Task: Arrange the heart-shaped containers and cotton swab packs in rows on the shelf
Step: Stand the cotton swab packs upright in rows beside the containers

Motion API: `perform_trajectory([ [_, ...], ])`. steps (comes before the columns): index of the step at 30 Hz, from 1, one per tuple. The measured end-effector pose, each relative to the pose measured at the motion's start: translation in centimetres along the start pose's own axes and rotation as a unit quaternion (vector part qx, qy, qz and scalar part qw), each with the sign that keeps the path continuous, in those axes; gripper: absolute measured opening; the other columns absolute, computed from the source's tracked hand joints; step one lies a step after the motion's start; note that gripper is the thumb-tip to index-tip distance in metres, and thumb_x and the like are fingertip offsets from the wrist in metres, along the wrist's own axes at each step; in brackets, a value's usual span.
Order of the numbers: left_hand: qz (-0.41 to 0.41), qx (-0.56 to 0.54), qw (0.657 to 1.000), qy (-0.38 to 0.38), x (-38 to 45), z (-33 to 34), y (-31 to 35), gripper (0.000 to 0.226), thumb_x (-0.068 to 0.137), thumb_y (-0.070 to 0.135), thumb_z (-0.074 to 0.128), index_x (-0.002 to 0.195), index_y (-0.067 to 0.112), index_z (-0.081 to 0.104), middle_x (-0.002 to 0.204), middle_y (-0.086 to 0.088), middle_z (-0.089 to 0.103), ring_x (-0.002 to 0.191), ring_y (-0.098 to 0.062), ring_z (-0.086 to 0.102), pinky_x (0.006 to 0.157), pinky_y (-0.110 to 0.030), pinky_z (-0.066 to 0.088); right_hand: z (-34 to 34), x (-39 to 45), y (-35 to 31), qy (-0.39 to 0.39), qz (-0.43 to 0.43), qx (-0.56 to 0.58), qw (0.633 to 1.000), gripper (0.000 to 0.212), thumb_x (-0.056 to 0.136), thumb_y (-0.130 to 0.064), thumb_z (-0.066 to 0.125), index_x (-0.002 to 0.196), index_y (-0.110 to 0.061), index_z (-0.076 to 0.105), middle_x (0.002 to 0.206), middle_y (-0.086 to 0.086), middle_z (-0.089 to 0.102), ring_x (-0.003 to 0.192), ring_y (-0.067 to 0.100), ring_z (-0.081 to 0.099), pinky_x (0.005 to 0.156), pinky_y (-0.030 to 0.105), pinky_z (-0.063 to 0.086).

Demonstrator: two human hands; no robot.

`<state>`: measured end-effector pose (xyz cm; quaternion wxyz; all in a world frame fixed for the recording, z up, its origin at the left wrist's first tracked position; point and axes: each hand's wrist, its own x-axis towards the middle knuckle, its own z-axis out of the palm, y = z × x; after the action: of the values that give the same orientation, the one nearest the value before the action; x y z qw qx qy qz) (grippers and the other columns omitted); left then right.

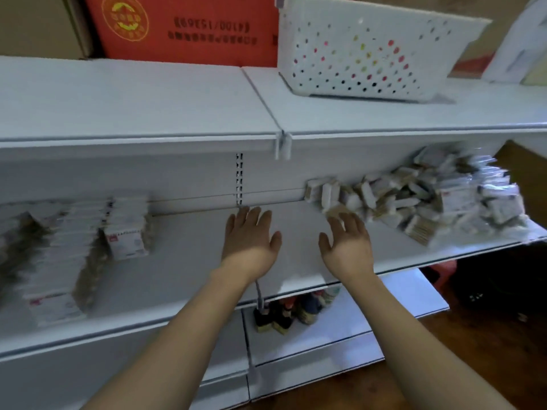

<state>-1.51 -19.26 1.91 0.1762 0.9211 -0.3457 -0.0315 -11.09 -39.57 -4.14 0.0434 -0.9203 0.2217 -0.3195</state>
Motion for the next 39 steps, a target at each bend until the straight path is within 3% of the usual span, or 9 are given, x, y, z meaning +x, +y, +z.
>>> perform_trajectory([
  [4,0.002,0.008,1.0,-0.01,1.7,2.8,5.5,0.059,0.104,0.045,0.036,0.157,0.019,0.025,0.164,-0.005,0.022,0.152,-0.025,0.011,0.124,-0.041,0.005,-1.0,1.3,6.4,-0.078,0.013,-0.025,0.997,0.046,0.087,-0.031,0.047,0.111,0.002,0.068,0.107,0.025,0.067,0.108,0.048,0.06,0.093,0.052,0.051],
  [9,-0.011,0.026,0.999,-0.039,3.8,4.4,8.9,0.06,0.104,0.046,0.033,0.157,0.02,0.023,0.164,-0.004,0.021,0.152,-0.024,0.012,0.124,-0.043,0.008,-0.2,4.2,8.4,-0.258,0.061,-0.076,0.961,0.061,0.1,-0.045,0.041,0.152,-0.015,0.032,0.155,0.012,0.034,0.146,0.034,0.022,0.114,0.041,0.032],
  [13,-0.024,0.031,0.998,-0.058,5.1,5.1,9.4,0.058,0.105,0.046,0.03,0.157,0.022,0.022,0.164,-0.002,0.02,0.152,-0.023,0.01,0.124,-0.042,0.005,2.2,5.6,8.2,-0.295,0.08,-0.036,0.951,0.068,0.098,-0.049,0.045,0.155,-0.017,0.023,0.163,0.013,0.012,0.148,0.035,0.018,0.104,0.044,0.041],
  [19,-0.007,-0.002,0.999,-0.049,7.4,6.3,8.7,0.055,0.105,0.045,0.035,0.153,0.019,0.034,0.156,-0.003,0.038,0.145,-0.022,0.03,0.12,-0.038,0.02,3.8,6.1,9.2,-0.255,0.079,0.011,0.964,0.042,0.093,-0.036,0.056,0.13,-0.017,0.052,0.125,0.014,0.047,0.109,0.036,0.057,0.075,0.037,0.049],
  [24,-0.081,-0.152,0.979,-0.104,9.4,7.3,10.4,0.057,0.099,0.054,0.041,0.143,0.018,0.048,0.135,-0.006,0.061,0.123,-0.026,0.056,0.094,-0.031,0.043,2.4,4.9,9.1,-0.25,0.12,0.088,0.957,0.041,0.082,-0.045,0.068,0.107,-0.015,0.054,0.109,0.007,0.048,0.094,0.034,0.06,0.069,0.033,0.044],
  [29,-0.213,-0.414,0.885,-0.028,10.8,8.6,12.3,0.027,0.089,0.039,0.06,0.101,0.015,0.066,0.096,-0.007,0.073,0.084,-0.023,0.07,0.079,-0.041,0.059,0.7,3.0,8.4,-0.182,0.08,0.221,0.955,0.037,0.083,-0.054,0.067,0.104,-0.025,0.057,0.103,-0.012,0.046,0.08,0.014,0.057,0.065,0.027,0.04],
  [32,-0.251,-0.414,0.872,0.069,11.2,8.2,12.5,0.015,0.09,0.025,0.06,0.1,0.014,0.065,0.092,-0.005,0.071,0.078,-0.018,0.067,0.067,-0.036,0.058,0.9,4.3,9.0,-0.136,-0.003,0.266,0.954,0.034,0.096,-0.048,0.045,0.107,-0.023,0.066,0.108,-0.008,0.06,0.084,0.017,0.063,0.065,0.025,0.044],
  [35,-0.287,-0.45,0.836,0.126,10.5,7.6,12.3,0.019,0.096,0.026,0.058,0.111,0.015,0.054,0.094,0.001,0.063,0.081,-0.012,0.061,0.06,-0.029,0.052,2.9,7.9,10.3,-0.084,-0.058,0.154,0.983,0.035,0.092,-0.023,0.05,0.121,-0.009,0.064,0.124,0.013,0.063,0.111,0.039,0.059,0.084,0.042,0.053],
  [39,-0.31,-0.531,0.778,0.132,8.9,7.2,12.1,0.026,0.1,0.028,0.054,0.124,0.02,0.045,0.109,-0.004,0.059,0.095,-0.02,0.063,0.066,-0.042,0.063,5.0,12.1,10.4,-0.223,-0.127,-0.014,0.966,0.065,0.087,-0.012,0.054,0.149,-0.013,0.037,0.159,0.009,0.028,0.148,0.035,0.021,0.115,0.055,0.029],
])
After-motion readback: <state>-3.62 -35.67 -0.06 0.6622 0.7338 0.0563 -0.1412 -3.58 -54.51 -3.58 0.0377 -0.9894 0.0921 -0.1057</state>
